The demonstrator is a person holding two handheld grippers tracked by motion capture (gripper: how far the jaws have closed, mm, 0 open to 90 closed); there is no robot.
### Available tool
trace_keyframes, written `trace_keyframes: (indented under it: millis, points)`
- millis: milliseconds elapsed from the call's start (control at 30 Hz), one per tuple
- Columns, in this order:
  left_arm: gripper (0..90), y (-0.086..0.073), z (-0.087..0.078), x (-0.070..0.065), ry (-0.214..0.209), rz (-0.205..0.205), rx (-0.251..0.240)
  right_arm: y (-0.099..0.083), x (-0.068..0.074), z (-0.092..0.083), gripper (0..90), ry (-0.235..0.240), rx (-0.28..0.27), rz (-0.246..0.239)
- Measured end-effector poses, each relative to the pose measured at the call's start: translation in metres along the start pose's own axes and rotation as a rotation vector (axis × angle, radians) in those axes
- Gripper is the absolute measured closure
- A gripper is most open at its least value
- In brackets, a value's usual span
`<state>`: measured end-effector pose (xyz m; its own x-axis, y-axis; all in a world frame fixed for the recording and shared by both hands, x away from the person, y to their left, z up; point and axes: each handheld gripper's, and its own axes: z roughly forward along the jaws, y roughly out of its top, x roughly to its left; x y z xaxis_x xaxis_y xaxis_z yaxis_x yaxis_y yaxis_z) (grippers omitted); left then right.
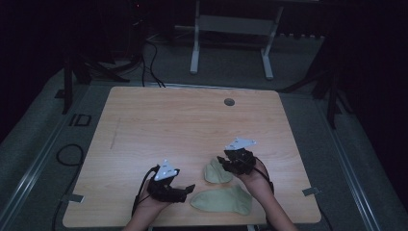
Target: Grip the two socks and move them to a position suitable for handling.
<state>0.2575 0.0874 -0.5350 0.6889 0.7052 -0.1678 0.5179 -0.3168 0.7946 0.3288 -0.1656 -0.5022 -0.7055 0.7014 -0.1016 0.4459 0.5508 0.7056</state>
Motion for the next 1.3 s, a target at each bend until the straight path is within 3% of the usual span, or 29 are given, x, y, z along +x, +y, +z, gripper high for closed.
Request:
trace_keyframes:
  millis: [100, 200, 267, 333, 500, 567, 633, 700, 833, 900, 1067, 1167, 1300]
  points:
    - [19.9, 0.013, 0.015, 0.000, -0.009, -0.023, 0.016, -0.006, -0.002, 0.011, 63.9, -0.001, 0.027, 0.000]
    - [23.4, 0.021, 0.026, -0.001, -0.014, -0.012, 0.029, -0.012, -0.002, 0.019, 63.8, 0.022, 0.047, 0.000]
    - [30.5, 0.028, 0.043, -0.001, 0.003, -0.007, 0.069, -0.015, -0.001, 0.023, 63.8, 0.025, 0.054, -0.005]
    - [32.7, 0.032, 0.054, 0.001, -0.005, -0.014, 0.095, -0.017, 0.000, 0.027, 63.8, 0.023, 0.065, -0.022]
    - [44.3, 0.035, 0.071, 0.004, -0.011, -0.018, 0.137, -0.019, 0.002, 0.031, 63.9, 0.057, 0.079, -0.034]
    - [50.9, 0.036, 0.077, 0.005, -0.024, 0.001, 0.170, -0.020, 0.003, 0.033, 64.0, 0.077, 0.102, -0.048]
    - [58.0, 0.035, 0.081, 0.005, -0.005, 0.016, 0.187, -0.022, 0.003, 0.036, 65.7, 0.073, 0.130, -0.065]
    - [64.4, 0.034, 0.083, 0.006, -0.008, 0.015, 0.177, -0.024, 0.002, 0.038, 69.0, 0.076, 0.145, -0.076]
    - [82.6, 0.031, 0.086, 0.005, -0.023, 0.012, 0.178, -0.027, 0.001, 0.038, 79.4, 0.105, 0.135, -0.055]
    - [87.5, 0.030, 0.085, 0.004, -0.020, 0.007, 0.168, -0.028, 0.002, 0.038, 82.9, 0.109, 0.124, -0.059]
    - [88.4, 0.031, 0.076, 0.000, 0.016, 0.006, 0.115, -0.025, 0.004, 0.031, 85.5, 0.070, 0.101, -0.068]
    - [88.5, 0.034, 0.069, -0.002, 0.029, 0.012, 0.098, -0.022, 0.000, 0.023, 85.5, 0.066, 0.070, -0.049]
    - [88.6, 0.043, 0.050, -0.005, 0.058, 0.007, 0.051, -0.014, -0.015, -0.005, 85.4, 0.054, 0.004, 0.016]
